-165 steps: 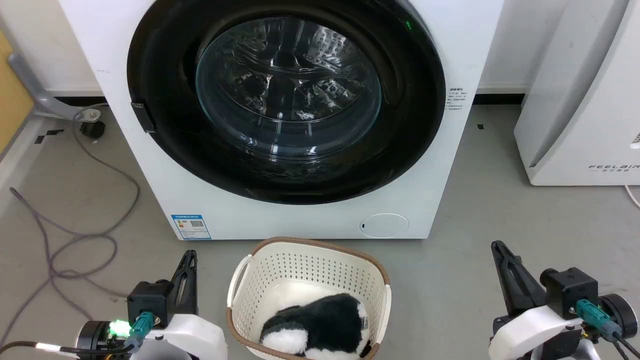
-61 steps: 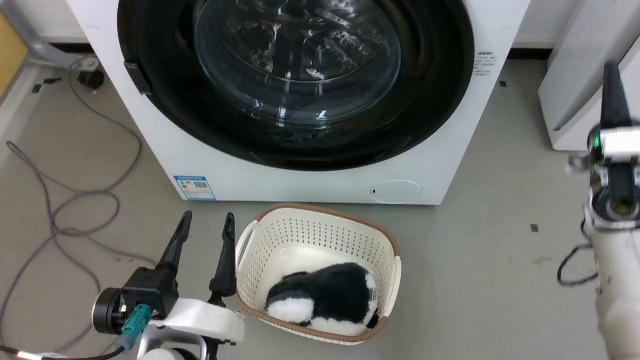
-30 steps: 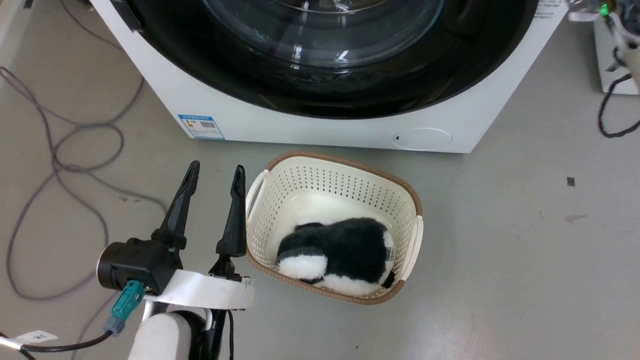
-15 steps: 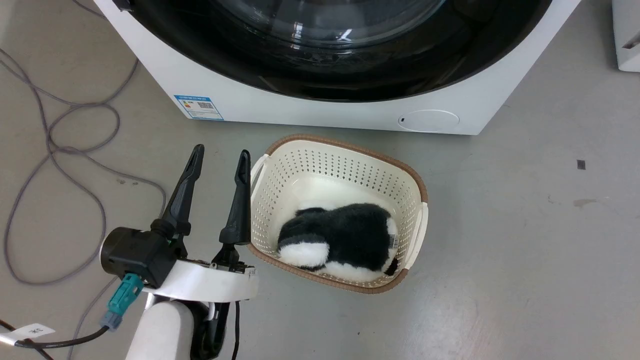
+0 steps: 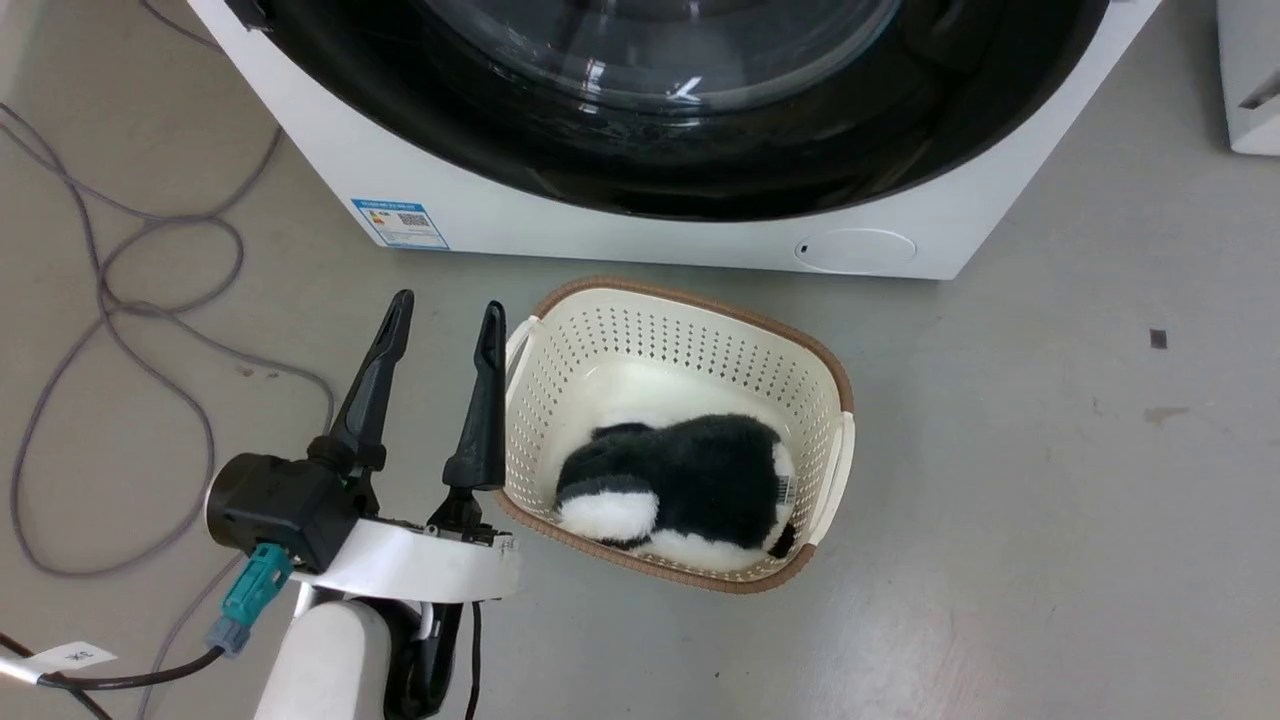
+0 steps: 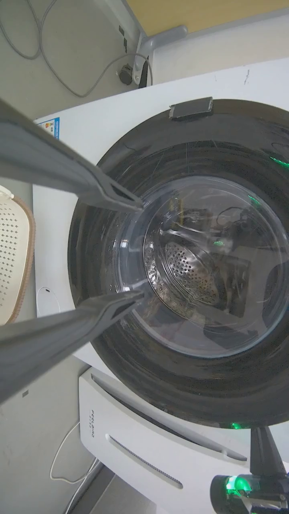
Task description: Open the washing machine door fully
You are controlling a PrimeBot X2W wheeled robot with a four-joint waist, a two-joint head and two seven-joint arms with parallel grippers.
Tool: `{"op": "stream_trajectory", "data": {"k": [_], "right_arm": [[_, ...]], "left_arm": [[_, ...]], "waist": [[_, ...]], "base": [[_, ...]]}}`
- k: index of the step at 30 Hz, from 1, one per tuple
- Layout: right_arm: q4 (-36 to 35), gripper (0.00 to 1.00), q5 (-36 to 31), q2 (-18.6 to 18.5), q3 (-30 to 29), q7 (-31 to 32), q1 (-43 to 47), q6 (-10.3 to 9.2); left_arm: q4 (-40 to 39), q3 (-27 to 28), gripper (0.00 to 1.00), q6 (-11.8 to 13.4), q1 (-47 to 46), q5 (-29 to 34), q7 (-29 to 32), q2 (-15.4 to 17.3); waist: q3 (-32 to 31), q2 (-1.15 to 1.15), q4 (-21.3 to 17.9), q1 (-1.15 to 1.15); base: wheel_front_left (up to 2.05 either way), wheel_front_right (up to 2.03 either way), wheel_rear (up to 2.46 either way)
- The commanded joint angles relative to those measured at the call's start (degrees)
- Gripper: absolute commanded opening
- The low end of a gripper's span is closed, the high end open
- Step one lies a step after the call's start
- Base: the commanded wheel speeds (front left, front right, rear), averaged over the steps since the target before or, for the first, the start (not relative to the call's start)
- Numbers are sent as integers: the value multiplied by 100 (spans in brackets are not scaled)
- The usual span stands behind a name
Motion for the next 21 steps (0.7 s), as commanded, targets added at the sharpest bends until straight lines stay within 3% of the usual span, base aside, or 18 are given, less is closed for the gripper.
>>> {"op": "stream_trajectory", "data": {"k": [1, 10, 21], "right_arm": [[-39, 0, 63, 266, -31, 49, 129, 41], [-39, 0, 106, 333, -244, 52, 415, 41], [-39, 0, 50, 499, -256, 511, 966, 41]], "left_arm": [[14, -21, 100, -9, -37, -19, -30, 5], [81, -69, 100, 8, 42, -6, -30, 5], [249, -76, 100, 21, 300, 137, -30, 5]], "waist": [[-29, 0, -1, 0], [-178, 0, -15, 0], [-670, 0, 0, 0]], "base": [[0, 0, 0], [0, 0, 0], [0, 0, 0]]}}
